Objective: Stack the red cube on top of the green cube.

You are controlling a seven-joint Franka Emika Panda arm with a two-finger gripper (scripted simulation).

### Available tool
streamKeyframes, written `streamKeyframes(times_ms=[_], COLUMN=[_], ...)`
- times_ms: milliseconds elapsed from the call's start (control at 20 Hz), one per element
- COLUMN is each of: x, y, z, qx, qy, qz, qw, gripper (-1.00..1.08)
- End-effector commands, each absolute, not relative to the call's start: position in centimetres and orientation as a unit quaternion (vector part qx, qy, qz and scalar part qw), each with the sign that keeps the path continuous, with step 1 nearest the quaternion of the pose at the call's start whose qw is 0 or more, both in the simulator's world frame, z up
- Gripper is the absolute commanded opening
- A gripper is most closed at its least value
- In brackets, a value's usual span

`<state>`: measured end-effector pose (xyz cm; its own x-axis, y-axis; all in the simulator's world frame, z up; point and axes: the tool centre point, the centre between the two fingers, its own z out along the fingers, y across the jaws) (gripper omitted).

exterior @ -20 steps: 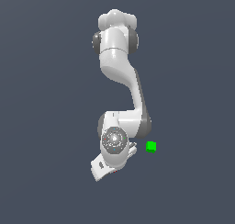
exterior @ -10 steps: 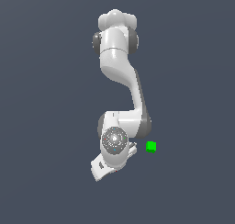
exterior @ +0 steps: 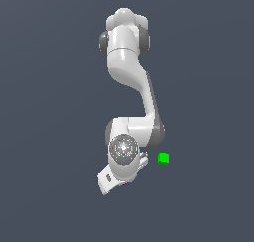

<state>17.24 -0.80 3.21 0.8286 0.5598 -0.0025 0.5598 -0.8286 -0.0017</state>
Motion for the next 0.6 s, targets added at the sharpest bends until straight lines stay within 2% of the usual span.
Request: streamKeyframes(times_ms=[0, 550], x=[17.3, 17.2], y=[-0.8, -0.8], z=[4.5, 11.1], qx=[-0.956, -0.956], qy=[-0.293, -0.293], qz=[0.0, 0.0], qw=[0.0, 0.0], gripper=[-1.0, -1.0])
